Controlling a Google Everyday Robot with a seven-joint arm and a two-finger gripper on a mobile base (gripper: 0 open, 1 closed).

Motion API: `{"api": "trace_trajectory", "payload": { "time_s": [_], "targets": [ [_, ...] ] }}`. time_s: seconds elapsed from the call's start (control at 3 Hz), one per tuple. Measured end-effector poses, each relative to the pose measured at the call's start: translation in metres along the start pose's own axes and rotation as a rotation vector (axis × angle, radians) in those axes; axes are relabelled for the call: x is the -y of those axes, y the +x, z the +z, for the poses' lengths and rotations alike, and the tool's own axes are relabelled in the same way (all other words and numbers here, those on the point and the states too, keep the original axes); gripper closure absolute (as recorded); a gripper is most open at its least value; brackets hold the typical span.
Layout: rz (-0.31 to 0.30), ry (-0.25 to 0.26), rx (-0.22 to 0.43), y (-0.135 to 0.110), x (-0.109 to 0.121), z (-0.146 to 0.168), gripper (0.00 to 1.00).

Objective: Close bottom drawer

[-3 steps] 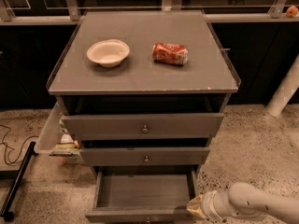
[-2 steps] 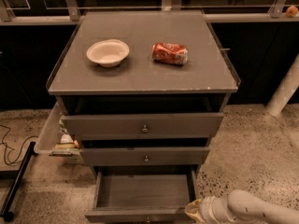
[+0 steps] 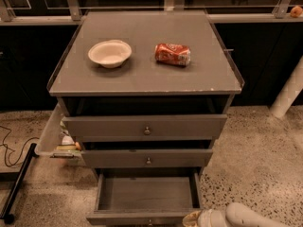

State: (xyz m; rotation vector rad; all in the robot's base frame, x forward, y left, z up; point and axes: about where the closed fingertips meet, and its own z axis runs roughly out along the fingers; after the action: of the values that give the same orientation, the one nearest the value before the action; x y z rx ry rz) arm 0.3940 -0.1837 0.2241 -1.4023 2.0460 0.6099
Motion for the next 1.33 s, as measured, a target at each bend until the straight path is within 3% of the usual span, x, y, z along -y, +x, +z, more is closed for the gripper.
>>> {"api": "trace_trajectory", "payload": {
  "time_s": [0.67,1.33],
  "targets": [
    [-0.074,-0.037,-0.049,0.019,0.001,0.052,1.0],
    [-0.075,-0.039,-0.049,0.018,0.001,0.053,0.57]
  ]
}}
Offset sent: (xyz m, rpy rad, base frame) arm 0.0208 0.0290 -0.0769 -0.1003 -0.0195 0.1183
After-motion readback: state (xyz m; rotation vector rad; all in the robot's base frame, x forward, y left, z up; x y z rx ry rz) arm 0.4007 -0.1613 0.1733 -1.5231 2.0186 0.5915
